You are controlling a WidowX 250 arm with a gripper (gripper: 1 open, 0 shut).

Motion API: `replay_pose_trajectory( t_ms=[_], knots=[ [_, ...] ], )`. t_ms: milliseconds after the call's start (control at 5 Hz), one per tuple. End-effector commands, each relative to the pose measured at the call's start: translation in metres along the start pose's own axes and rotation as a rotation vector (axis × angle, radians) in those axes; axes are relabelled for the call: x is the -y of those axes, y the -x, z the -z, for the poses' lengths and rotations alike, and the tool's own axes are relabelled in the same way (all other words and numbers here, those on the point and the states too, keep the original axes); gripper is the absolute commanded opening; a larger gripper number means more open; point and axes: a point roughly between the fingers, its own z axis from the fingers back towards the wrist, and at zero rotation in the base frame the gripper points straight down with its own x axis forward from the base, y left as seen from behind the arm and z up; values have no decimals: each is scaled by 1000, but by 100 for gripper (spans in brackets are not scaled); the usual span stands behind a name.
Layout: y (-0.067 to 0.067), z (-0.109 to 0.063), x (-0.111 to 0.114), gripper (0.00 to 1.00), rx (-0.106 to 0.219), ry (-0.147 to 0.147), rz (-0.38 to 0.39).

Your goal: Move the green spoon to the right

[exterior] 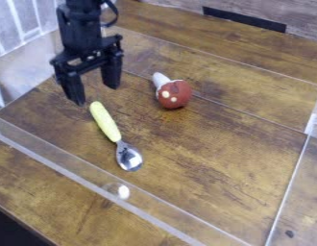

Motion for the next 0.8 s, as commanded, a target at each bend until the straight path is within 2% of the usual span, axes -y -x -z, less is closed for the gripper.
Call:
replay_pose_trajectory(
  t_ms=[0,200,400,600],
  knots=[
    [-10,6,-6,100,6,23,2],
    [-8,28,-6,100,-9,23,17],
    [-8,42,-4,100,-32,30,28],
    [-7,45,6,100,-58,30,71]
  ],
)
